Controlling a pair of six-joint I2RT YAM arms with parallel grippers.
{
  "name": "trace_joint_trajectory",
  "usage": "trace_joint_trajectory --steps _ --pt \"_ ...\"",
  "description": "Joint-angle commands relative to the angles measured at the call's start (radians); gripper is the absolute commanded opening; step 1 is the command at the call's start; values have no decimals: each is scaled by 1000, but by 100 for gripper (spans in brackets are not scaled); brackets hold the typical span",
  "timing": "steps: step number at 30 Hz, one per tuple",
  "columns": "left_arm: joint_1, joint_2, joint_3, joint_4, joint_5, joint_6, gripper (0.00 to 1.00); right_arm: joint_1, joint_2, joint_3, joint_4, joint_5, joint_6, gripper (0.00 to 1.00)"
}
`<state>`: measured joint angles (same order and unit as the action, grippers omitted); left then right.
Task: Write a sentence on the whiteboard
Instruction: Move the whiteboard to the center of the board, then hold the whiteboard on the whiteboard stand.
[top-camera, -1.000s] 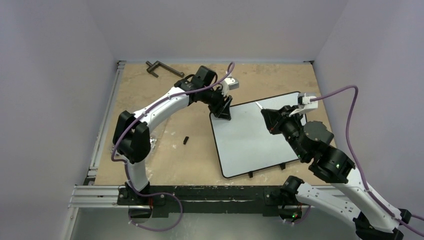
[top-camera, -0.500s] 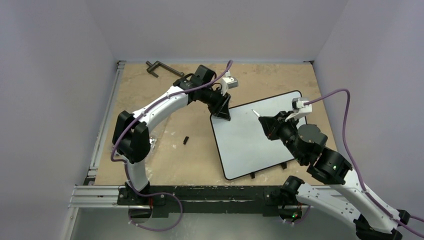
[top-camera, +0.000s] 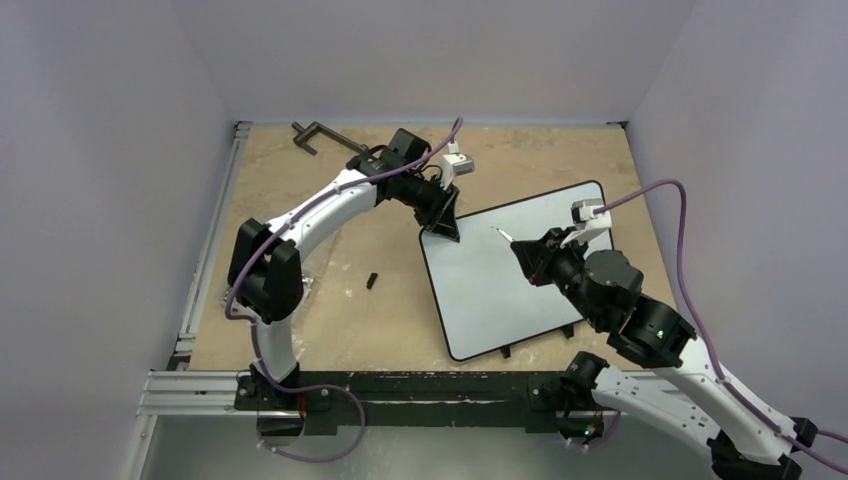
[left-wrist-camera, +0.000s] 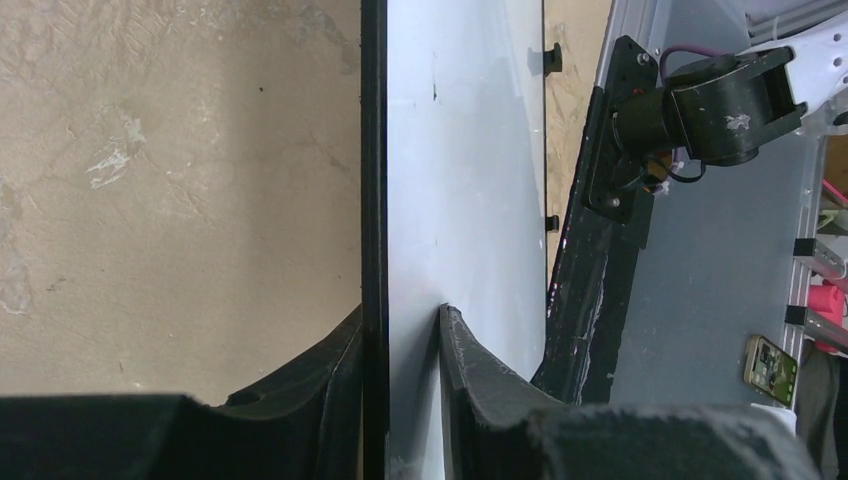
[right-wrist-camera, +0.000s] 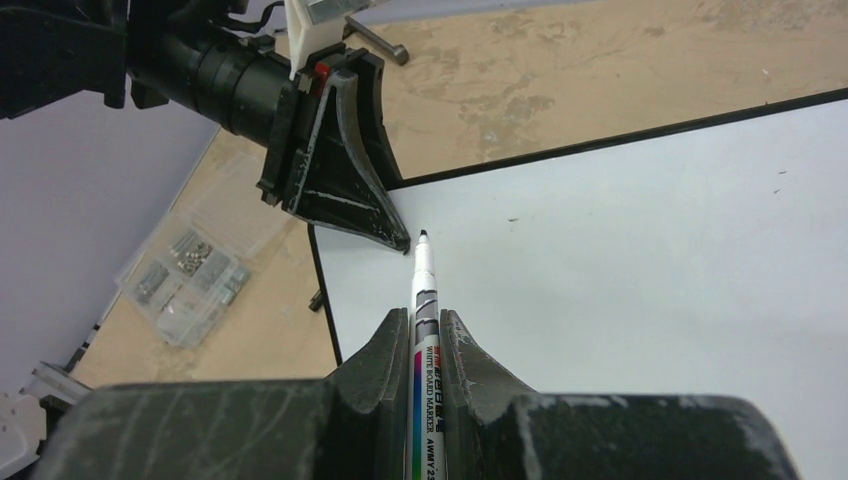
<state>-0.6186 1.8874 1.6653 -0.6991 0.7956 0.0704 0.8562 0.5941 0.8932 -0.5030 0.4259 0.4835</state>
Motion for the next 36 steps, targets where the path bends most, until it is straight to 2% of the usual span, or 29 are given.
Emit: trace_joint_trajectory --steps 1,16,21,23,24,25,32,36 --pt "-11 -3 37 -6 42 24 0 -2 -21 -21 13 -19 9 0" --pt "-12 -23 7 16 42 26 1 -2 -23 -46 20 -40 12 0" --pt "-11 -13 25 1 27 35 41 -2 -20 -51 25 -44 14 0" --pt "-11 -4 42 -14 23 40 49 -2 -19 -51 26 -46 15 0" --pt "-10 4 53 -25 21 45 56 -2 -17 -51 27 -46 15 0" --pt "-10 10 63 -34 19 49 58 -2 -16 -52 29 -46 16 0" --pt "-5 27 102 -89 29 65 49 -2 -7 -55 35 -50 14 0" --pt "-4 34 123 -111 34 74 25 -2 -4 -59 39 -54 12 0"
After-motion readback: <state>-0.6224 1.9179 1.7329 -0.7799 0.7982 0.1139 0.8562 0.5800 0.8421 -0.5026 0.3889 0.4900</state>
